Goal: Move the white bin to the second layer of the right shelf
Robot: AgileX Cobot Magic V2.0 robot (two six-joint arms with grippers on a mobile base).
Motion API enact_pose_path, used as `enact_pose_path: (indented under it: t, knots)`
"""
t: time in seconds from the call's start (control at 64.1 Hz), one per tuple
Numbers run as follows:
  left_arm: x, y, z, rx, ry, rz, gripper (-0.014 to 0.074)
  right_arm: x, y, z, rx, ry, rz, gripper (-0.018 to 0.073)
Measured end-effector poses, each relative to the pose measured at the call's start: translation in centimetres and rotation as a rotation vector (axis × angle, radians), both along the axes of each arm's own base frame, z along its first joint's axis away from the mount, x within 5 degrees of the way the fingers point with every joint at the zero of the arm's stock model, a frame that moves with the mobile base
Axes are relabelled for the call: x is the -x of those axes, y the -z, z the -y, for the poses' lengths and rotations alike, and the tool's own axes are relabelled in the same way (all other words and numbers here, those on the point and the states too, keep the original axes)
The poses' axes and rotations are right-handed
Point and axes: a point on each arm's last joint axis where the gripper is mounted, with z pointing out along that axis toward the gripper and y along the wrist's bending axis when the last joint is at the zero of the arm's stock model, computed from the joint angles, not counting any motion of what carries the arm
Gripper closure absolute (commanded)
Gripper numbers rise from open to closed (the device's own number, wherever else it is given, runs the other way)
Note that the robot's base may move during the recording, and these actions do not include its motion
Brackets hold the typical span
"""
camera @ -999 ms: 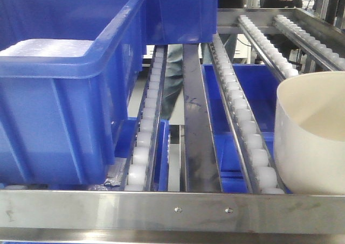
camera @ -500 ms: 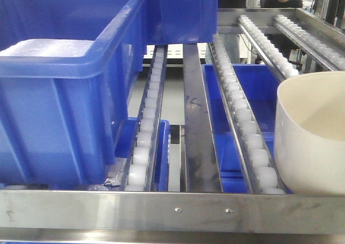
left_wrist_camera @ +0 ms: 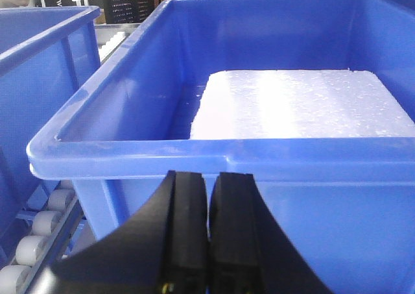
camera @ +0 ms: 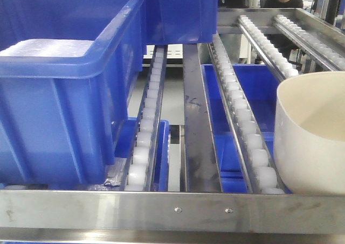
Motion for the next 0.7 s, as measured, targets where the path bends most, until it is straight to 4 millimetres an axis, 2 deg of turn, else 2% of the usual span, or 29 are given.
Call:
enact_pose_path:
  t: [0.702]
  knots:
    - [0.00,0.00,0.00,0.000,0.000,0.000,0.0512,0.01,0.19,-0.02,-0.001,-0.002,-0.021,0.0502]
